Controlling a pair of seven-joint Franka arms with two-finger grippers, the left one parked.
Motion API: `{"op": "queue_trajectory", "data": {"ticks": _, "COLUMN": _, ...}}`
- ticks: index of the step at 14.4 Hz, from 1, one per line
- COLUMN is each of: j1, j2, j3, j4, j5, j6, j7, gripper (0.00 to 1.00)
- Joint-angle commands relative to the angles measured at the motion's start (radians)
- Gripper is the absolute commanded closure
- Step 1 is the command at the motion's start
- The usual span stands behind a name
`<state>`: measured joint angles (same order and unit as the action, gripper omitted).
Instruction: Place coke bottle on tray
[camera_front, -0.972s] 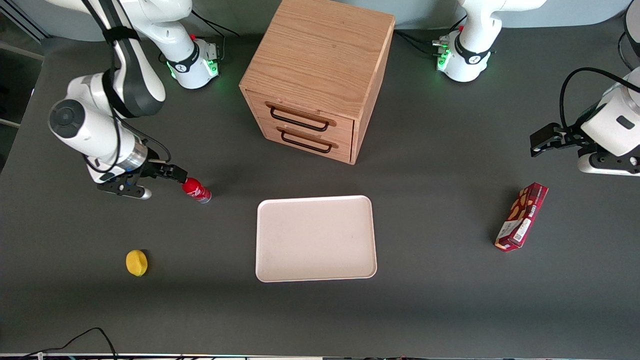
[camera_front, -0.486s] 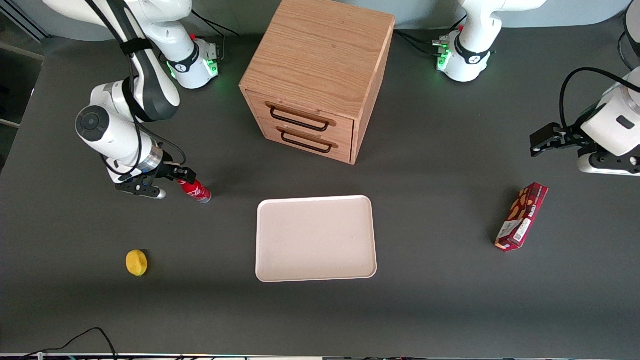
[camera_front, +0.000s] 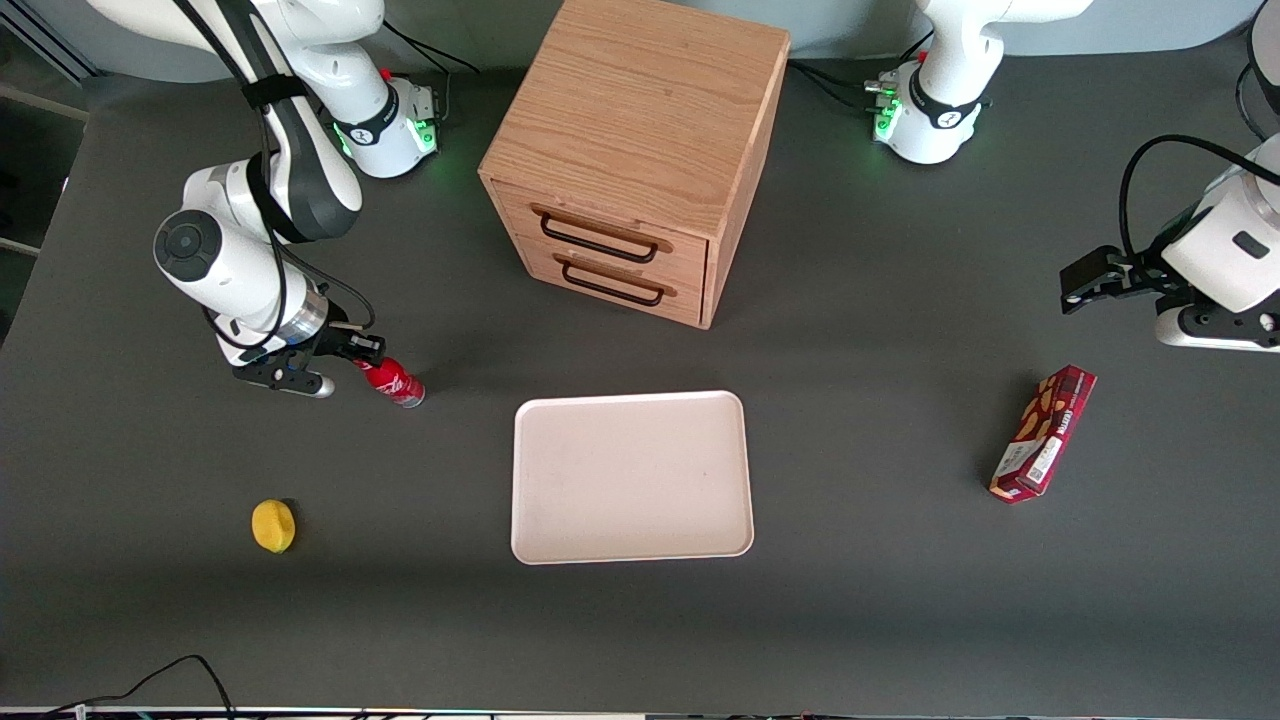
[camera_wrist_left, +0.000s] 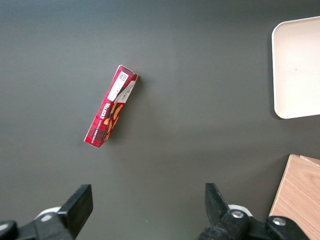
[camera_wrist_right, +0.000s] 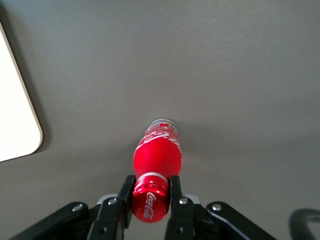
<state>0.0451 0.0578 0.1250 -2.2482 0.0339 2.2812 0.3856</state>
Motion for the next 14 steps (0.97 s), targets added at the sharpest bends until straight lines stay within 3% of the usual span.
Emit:
{"op": "queue_trajectory", "data": {"ticks": 1, "j1": 0.004, "j2": -0.059, "j3": -0.002, "j4": 0.170, "j5": -0.028, "j6": -0.248, "j7": 0.013, "gripper": 1.00}}
{"op": "queue_trajectory", "data": {"ticks": 5, "j1": 0.001, "j2": 0.015, "j3": -0.004, "j4": 0.596, "j5": -0.058, "j6": -0.630, "j7": 0.001, "gripper": 1.00}}
{"op": "queue_trajectory", "data": {"ticks": 9, "j1": 0.036, "j2": 0.267, "j3": 0.011, "j4": 1.092, "j5": -0.046, "j6": -0.929, "j7": 0.060, "gripper": 1.00}}
{"op": "queue_trajectory", "data": {"ticks": 14, "j1": 0.071, "j2": 0.535, "j3": 0.139, "j4": 1.380, "j5": -0.052, "j6": -0.899, "j7": 0.373, "gripper": 1.00}}
